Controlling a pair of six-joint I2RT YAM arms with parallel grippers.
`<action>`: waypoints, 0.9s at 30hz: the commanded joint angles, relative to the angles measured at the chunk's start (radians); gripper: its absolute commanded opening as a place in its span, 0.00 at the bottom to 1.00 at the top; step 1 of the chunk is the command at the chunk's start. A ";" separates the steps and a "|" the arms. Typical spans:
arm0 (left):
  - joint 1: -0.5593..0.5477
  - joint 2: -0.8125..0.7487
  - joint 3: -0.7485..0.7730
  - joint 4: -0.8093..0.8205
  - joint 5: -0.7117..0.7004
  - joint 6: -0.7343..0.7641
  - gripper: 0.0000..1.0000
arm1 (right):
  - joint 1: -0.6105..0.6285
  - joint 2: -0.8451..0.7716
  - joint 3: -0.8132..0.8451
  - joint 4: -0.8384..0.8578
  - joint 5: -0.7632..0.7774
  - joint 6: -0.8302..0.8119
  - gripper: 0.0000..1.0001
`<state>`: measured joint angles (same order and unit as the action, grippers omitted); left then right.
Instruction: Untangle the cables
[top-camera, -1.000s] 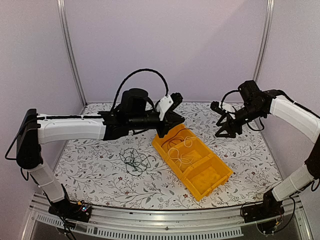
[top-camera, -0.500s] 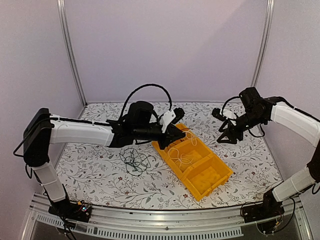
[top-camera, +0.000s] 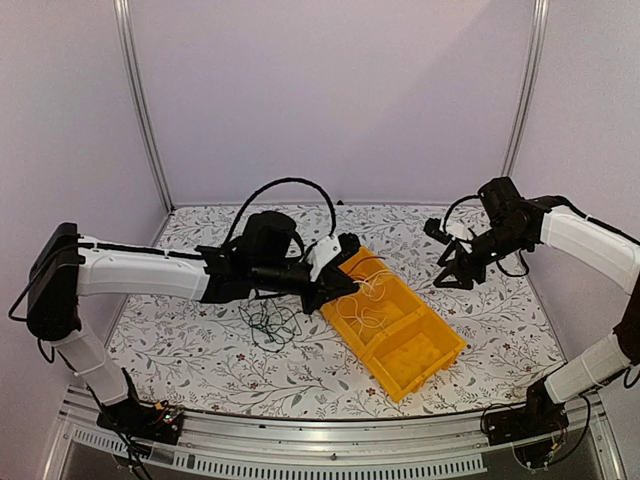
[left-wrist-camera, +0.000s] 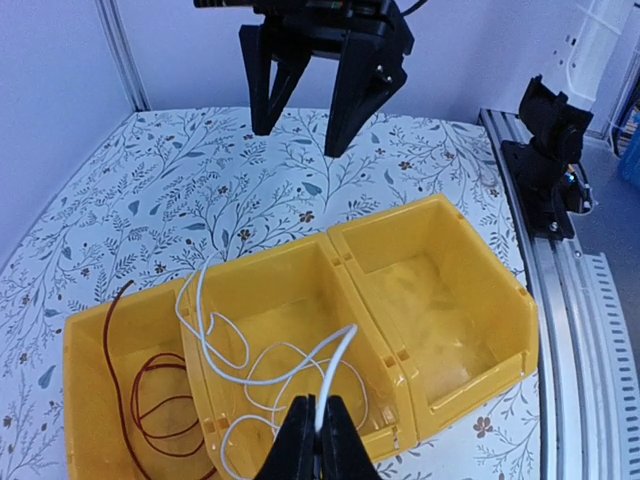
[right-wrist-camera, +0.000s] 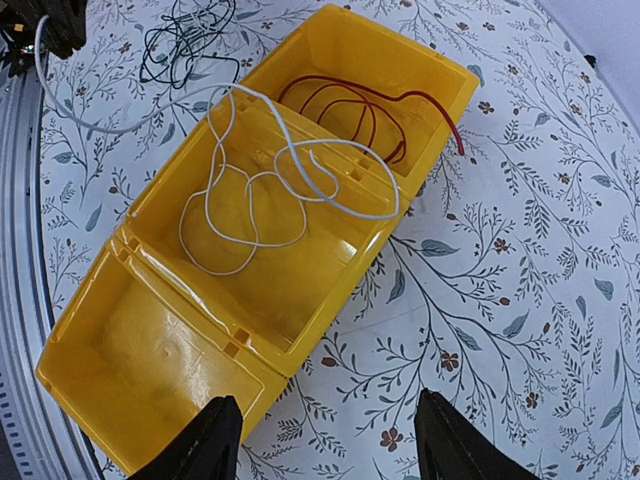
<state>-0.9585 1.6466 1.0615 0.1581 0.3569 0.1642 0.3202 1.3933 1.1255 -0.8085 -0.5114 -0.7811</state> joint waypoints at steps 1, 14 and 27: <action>-0.014 0.089 0.001 -0.008 0.046 -0.021 0.00 | -0.004 0.029 0.037 0.002 -0.026 0.008 0.63; -0.048 -0.038 -0.157 -0.007 -0.009 -0.008 0.00 | -0.004 0.070 0.077 0.006 -0.057 0.035 0.63; -0.059 -0.122 -0.267 0.001 -0.006 0.011 0.00 | -0.004 0.117 0.132 -0.024 -0.063 0.038 0.63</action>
<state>-1.0035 1.5642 0.8059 0.1310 0.3805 0.1761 0.3199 1.4815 1.2125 -0.8261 -0.5552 -0.7555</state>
